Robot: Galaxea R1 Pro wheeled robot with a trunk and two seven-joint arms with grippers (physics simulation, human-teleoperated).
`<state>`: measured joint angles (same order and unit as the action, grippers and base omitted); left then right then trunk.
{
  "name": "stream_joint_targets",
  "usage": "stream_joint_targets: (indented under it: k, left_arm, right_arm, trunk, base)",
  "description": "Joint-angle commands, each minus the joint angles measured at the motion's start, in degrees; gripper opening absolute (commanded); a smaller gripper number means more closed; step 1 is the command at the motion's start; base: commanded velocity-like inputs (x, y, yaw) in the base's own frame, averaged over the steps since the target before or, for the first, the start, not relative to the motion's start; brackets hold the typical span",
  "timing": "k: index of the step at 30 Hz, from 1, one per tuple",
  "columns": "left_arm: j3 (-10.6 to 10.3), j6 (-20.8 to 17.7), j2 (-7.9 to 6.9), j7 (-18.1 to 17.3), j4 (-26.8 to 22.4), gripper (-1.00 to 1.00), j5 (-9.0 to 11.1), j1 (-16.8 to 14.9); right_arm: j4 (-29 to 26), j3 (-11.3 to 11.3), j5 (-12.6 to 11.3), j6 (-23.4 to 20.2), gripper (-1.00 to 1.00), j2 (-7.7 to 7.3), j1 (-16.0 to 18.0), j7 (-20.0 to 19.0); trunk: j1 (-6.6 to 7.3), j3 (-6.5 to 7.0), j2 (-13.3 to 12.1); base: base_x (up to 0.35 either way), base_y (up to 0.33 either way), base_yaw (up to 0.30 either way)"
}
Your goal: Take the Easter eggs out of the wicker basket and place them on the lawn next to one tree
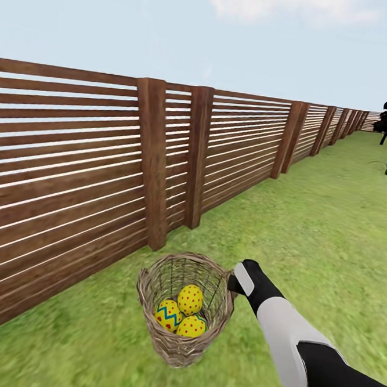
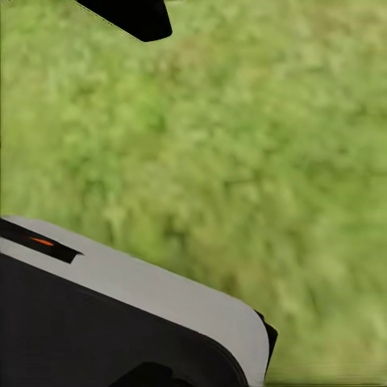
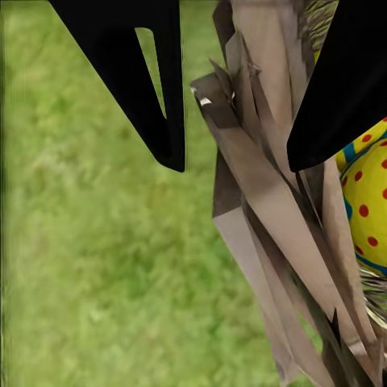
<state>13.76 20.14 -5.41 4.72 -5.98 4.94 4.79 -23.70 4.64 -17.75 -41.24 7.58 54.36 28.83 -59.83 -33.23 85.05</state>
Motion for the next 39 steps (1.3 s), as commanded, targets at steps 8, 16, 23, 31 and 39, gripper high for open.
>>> stream_joint_targets:
  k: [8,16,23,31,39]
  left_arm:
    - [-0.10,-0.11,-0.04,0.11,-0.26,1.00,0.78,0.04]
    - [-0.08,-0.17,-0.04,0.11,-0.18,1.00,0.77,0.04]
    - [-0.13,-0.16,-0.04,0.11,-0.19,1.00,0.79,0.04]
    - [-0.05,-0.18,-0.04,0.11,-0.18,1.00,0.78,0.04]
    - [-0.07,-0.18,-0.04,0.11,-0.20,1.00,0.78,0.04]
  right_arm:
    - [-0.11,0.33,-0.98,0.20,-1.00,0.06,0.04,0.55]
    - [-0.08,0.36,-0.98,0.20,-1.00,0.06,0.04,0.53]
    - [-0.11,0.36,-0.98,0.20,-1.00,0.06,0.04,0.52]
    - [-0.11,0.36,-0.98,0.20,-1.00,0.06,0.04,0.52]
    - [-0.11,0.41,-0.97,0.20,-1.00,-0.02,0.04,0.52]
  trunk:
    - [0.00,-0.04,0.03]
    - [0.00,-0.04,0.03]
    - [0.00,-0.04,0.03]
    - [0.00,-0.04,0.03]
    - [0.00,-0.04,0.03]
  base:
    - [0.000,0.000,-0.279]
    - [0.000,0.000,-0.279]
    - [0.000,0.000,-0.279]
    - [0.000,0.000,-0.278]
    - [0.000,0.000,-0.278]
